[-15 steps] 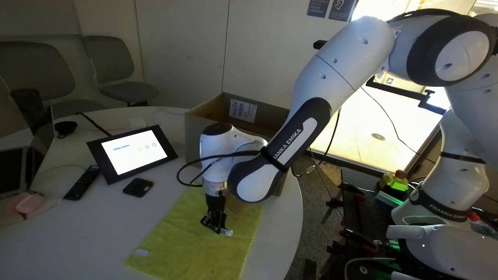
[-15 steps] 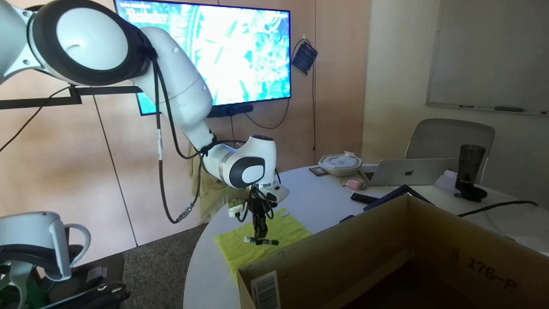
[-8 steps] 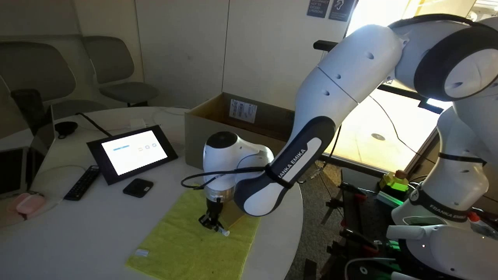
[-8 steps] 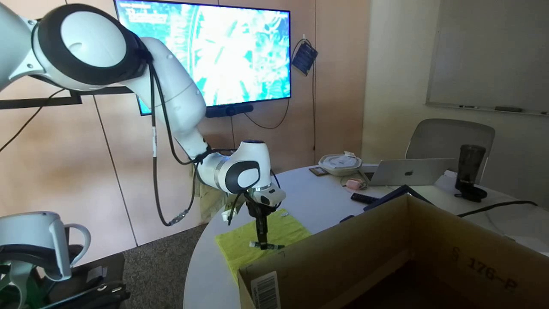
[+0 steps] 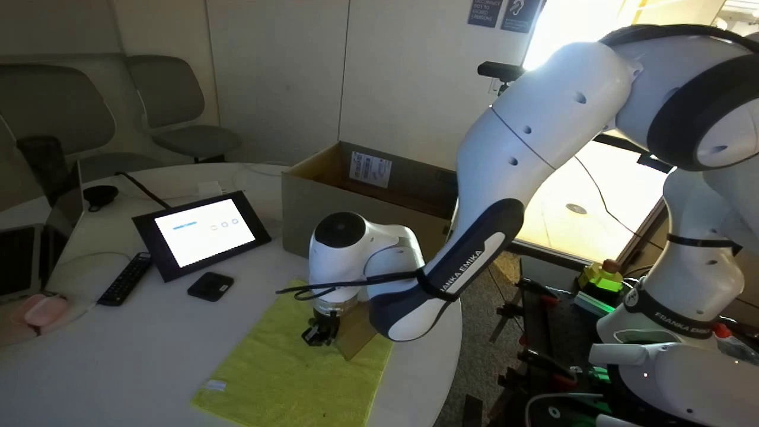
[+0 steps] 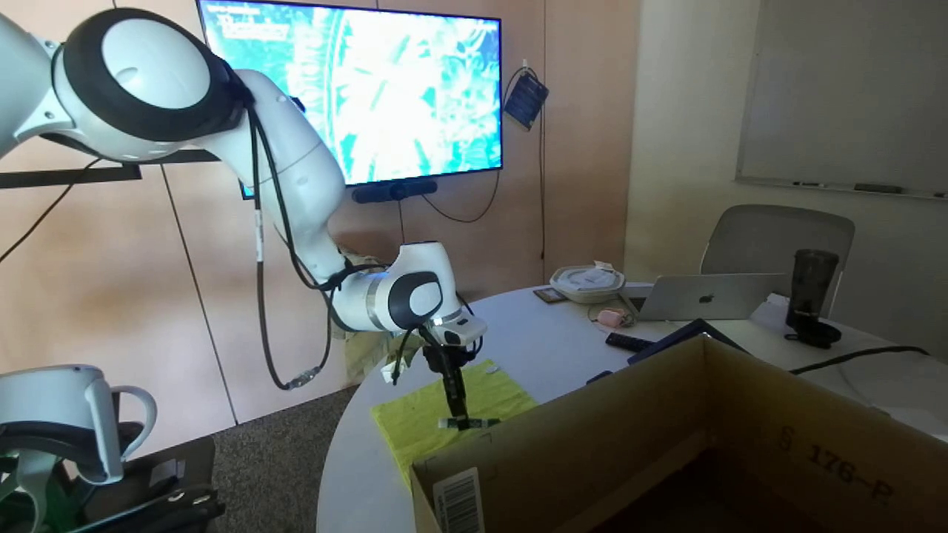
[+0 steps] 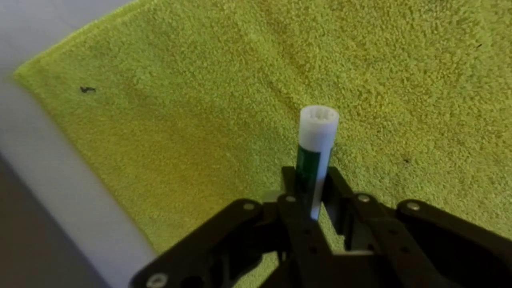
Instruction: Pick up the marker and put it on the cloth and fold the cloth, then pick up the cloth and put it in the box
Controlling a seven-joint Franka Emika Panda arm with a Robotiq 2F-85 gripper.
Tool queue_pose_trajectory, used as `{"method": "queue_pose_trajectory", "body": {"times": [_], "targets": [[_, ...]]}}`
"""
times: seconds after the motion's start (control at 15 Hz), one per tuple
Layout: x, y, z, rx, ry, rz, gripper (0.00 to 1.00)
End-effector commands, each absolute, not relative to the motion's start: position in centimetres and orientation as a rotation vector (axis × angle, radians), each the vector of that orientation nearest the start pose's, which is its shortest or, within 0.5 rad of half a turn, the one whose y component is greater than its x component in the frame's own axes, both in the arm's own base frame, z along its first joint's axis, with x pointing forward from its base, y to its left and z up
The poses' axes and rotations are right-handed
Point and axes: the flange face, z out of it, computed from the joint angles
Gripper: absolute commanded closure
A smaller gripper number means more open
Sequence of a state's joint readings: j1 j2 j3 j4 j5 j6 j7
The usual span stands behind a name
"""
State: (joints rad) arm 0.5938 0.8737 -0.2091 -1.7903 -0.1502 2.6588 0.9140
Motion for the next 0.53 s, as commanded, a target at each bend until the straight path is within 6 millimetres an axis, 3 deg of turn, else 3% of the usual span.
{"method": "queue_pose_trajectory", "body": {"times": [0.0, 0.13, 0.2, 0.33, 0.47], "targets": [[58.4, 26.1, 6.6, -3.284, 0.486, -0.369, 0.84], [58.1, 26.6, 6.0, -3.300, 0.457, -0.375, 0.83], [57.9, 26.8, 5.6, -3.311, 0.450, -0.372, 0.58], [57.6, 27.0, 5.0, -3.325, 0.445, -0.364, 0.56], [57.4, 26.8, 4.6, -3.332, 0.447, -0.356, 0.42]]}}
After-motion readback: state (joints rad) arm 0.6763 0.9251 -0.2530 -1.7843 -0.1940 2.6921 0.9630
